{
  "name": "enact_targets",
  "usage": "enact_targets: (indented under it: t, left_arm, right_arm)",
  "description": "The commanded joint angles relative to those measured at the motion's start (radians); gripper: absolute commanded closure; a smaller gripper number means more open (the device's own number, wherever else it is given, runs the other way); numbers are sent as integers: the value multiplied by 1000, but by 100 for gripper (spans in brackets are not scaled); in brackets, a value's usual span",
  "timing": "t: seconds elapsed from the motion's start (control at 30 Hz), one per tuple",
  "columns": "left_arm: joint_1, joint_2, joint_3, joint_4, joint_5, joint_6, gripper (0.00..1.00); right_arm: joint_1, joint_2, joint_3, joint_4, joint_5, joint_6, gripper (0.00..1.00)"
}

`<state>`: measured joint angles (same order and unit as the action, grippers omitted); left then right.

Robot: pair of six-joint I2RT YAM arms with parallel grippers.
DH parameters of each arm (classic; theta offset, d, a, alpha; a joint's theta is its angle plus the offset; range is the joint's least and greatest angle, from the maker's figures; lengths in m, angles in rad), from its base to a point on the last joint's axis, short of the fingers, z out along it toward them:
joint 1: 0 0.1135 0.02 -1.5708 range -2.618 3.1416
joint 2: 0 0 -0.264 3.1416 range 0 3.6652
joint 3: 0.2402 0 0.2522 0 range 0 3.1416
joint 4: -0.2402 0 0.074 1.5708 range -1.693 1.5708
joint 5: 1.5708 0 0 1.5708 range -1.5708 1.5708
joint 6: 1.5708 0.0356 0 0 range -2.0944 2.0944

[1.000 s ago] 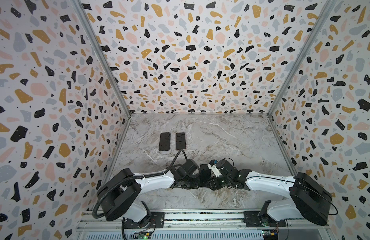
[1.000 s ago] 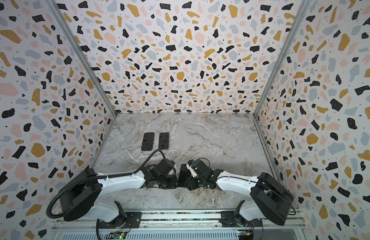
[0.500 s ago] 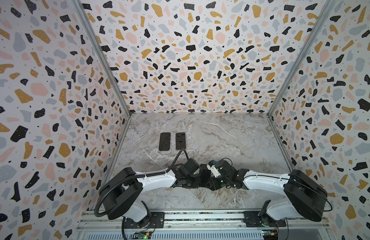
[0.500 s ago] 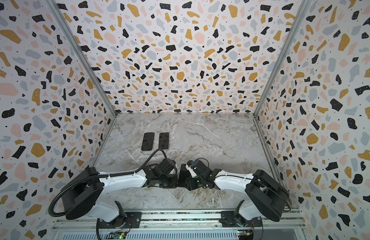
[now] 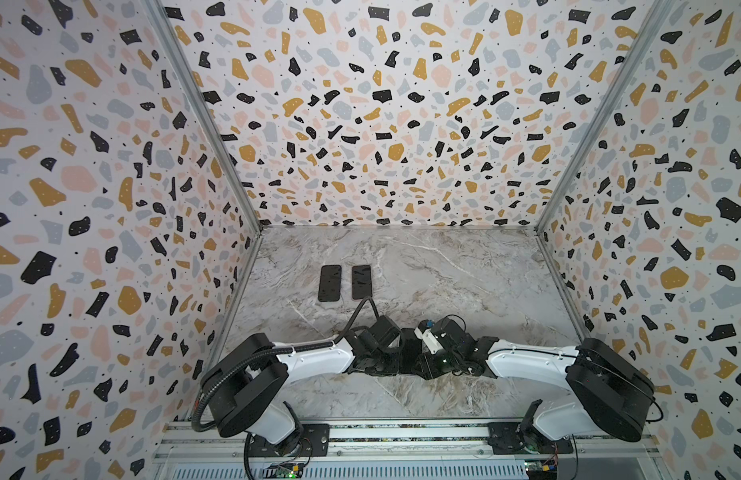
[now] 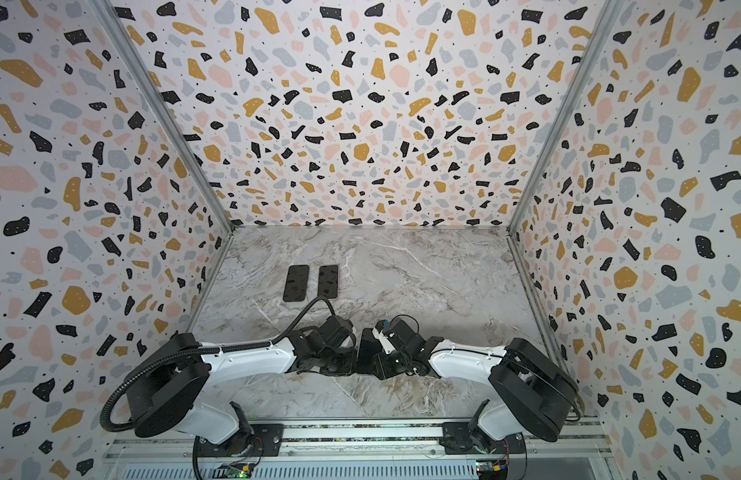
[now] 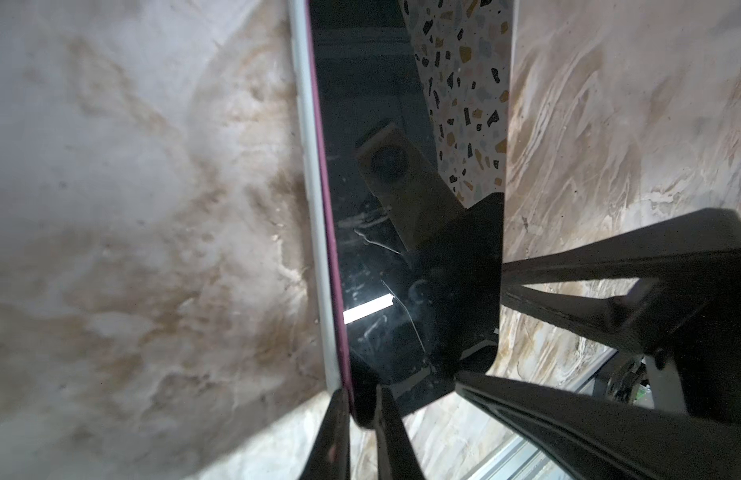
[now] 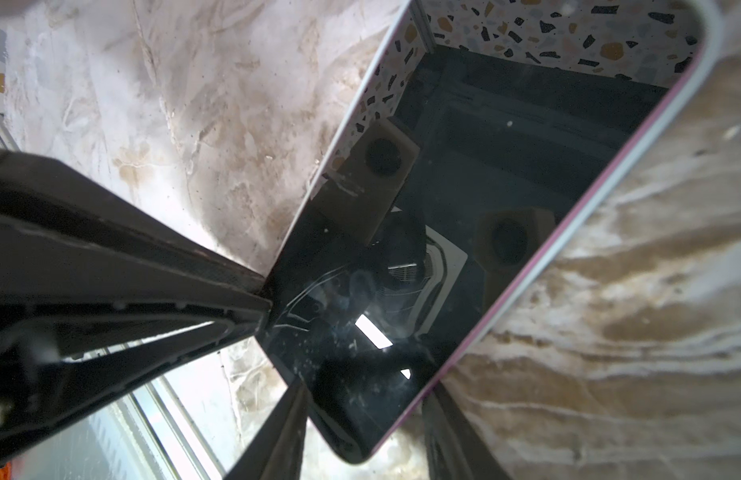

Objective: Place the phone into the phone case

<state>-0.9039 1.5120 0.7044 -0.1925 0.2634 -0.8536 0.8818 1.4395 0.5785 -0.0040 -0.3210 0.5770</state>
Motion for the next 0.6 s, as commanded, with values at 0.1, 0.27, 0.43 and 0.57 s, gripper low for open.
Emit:
enact_targets:
  t: [0.1,0.27,0.43,0.57]
  left_arm:
    - [-6,71,-11,55,-11,10,91]
    - [-6,84,-22,67,-9,11,93]
    - [-7,77,-26,51,-25,18,93]
    - [-6,53,28,-51,-106,62,90]
  right_arm:
    - [17,30,1,46,-30,-3,55]
    - [22,34,4,46,-27,-3,56]
    - [25,33,10,35,-19,-5,57]
    - [24,-11,37,-39,56,-5,59]
